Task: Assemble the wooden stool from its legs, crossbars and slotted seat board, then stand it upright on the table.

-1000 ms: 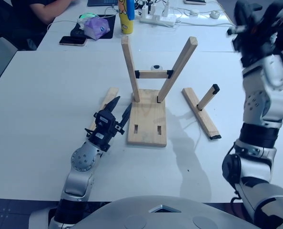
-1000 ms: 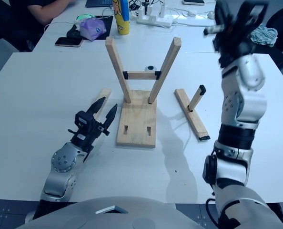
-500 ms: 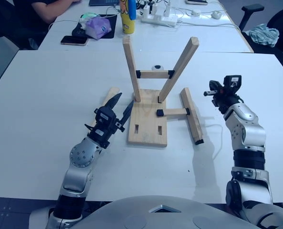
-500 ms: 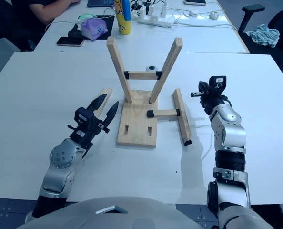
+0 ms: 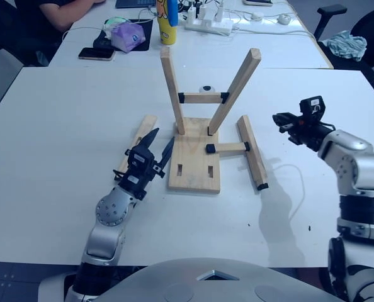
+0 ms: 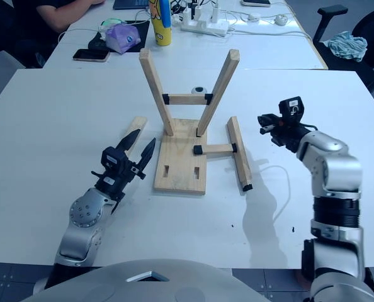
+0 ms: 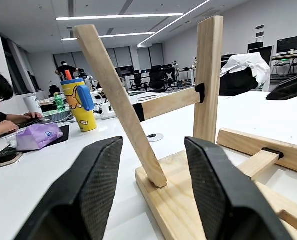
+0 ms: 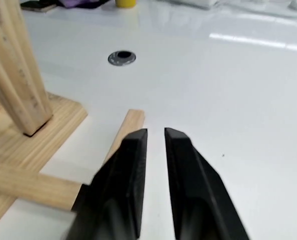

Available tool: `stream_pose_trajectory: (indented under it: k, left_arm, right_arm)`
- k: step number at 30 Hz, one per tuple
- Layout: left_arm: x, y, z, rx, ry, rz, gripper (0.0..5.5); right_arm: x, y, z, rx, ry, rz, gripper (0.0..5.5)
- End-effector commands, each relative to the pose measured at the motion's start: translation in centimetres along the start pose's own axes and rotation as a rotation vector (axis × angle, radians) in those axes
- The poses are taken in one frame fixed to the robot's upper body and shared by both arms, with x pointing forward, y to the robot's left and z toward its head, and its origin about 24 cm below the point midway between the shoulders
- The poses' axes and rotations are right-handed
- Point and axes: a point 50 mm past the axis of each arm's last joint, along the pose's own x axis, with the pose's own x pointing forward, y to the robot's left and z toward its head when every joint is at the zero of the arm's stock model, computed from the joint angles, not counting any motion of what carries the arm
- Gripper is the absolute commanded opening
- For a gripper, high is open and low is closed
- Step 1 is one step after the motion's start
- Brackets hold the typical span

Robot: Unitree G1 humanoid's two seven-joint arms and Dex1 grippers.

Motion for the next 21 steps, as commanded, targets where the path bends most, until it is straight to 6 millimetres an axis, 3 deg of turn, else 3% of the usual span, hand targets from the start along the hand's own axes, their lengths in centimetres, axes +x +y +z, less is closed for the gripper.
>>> stream_pose_trajectory:
  k: [1, 6, 10, 21]
  left_arm:
    - [-0.5, -0.2, 0.0, 0.005, 0.008, 0.045, 2.28]
    - [-0.7, -0.3, -0.1, -0.002, 0.012, 0.063, 2.28]
    - [-0.9, -0.3, -0.2, -0.005, 0.017, 0.071, 2.28]
    - [-0.9, -0.3, -0.1, -0.003, 0.019, 0.080, 2.28]
  right_arm:
    - [-0.8, 1.2, 0.6, 0.050, 0.193, 0.120, 1.32]
    - [-1.1, 2.2, 0.0, 0.111, 0.304, 0.206, 2.07]
    - [-1.1, 2.4, -0.5, 0.062, 0.353, 0.212, 2.62]
    - [-0.3, 3.7, -3.9, 0.026, 0.447, 0.206, 2.66]
